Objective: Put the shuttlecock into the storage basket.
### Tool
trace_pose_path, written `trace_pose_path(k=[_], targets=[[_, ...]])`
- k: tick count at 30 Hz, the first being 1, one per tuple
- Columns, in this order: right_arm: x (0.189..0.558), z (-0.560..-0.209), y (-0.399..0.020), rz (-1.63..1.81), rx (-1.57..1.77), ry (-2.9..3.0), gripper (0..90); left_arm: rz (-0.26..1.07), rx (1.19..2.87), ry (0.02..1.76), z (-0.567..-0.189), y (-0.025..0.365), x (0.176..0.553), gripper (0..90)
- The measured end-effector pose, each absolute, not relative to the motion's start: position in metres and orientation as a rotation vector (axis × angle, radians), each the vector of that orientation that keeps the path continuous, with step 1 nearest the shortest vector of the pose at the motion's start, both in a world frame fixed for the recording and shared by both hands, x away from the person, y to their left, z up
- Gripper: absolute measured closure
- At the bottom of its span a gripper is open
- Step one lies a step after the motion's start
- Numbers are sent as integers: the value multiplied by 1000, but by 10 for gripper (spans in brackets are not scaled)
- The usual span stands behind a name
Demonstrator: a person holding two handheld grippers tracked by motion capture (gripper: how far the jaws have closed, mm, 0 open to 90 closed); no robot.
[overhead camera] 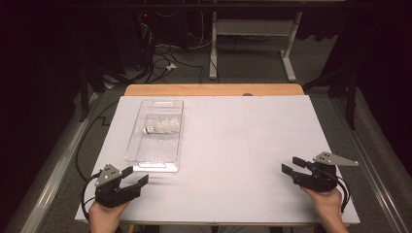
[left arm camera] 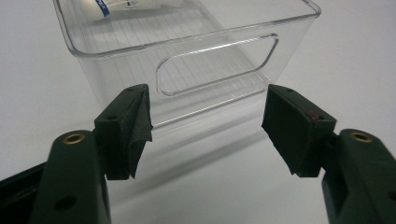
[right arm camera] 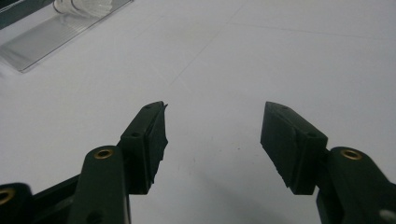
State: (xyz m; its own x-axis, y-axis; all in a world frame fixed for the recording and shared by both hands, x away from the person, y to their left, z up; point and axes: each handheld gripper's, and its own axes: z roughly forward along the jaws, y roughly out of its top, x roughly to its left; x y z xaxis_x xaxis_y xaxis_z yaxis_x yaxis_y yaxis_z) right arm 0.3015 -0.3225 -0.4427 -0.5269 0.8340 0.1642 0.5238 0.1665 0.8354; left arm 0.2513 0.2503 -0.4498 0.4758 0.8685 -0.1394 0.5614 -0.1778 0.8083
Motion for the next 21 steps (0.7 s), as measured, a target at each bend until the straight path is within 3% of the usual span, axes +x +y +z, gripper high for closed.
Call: trace_pose_path(k=[21], targets=[[289,-447,-334,1315,1300,2083,383,453,1859,1202,-449,251,251,335]])
